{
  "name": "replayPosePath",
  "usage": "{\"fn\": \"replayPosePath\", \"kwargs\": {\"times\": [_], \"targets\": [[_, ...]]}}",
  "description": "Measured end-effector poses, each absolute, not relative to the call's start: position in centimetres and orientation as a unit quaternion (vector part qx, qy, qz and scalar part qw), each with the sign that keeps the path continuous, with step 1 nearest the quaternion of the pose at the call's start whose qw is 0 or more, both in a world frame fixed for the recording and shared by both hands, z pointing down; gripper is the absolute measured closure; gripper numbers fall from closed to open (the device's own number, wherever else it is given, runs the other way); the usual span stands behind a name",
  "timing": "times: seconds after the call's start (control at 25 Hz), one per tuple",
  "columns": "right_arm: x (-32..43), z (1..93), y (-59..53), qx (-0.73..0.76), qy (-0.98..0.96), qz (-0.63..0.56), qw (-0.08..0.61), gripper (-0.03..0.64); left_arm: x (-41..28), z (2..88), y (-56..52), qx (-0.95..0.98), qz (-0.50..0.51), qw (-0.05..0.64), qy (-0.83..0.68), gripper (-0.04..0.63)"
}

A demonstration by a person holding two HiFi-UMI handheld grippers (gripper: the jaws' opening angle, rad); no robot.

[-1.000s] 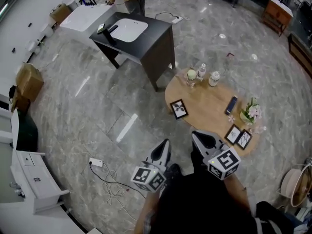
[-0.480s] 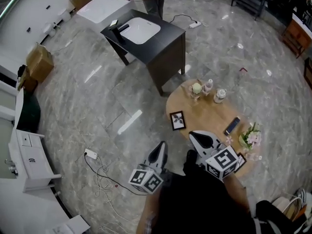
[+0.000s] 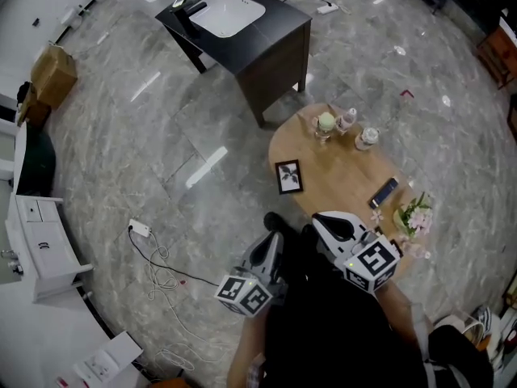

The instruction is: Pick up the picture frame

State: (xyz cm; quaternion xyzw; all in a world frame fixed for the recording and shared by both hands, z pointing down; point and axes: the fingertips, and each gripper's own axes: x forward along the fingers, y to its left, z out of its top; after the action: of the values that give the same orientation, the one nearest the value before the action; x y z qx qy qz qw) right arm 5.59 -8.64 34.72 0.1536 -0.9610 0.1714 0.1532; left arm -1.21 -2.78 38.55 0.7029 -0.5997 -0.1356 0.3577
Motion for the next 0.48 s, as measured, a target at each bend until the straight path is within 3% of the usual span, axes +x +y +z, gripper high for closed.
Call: {"fn": "replayPosePath", "kwargs": {"times": [0.48], "targets": [[4.5, 44.4, -9.0, 0.146, -0.940, 0.212, 0.223, 0.607, -3.7, 50.0, -7.0, 0.684, -0.141, 0.411, -0.586, 0.581]]}}
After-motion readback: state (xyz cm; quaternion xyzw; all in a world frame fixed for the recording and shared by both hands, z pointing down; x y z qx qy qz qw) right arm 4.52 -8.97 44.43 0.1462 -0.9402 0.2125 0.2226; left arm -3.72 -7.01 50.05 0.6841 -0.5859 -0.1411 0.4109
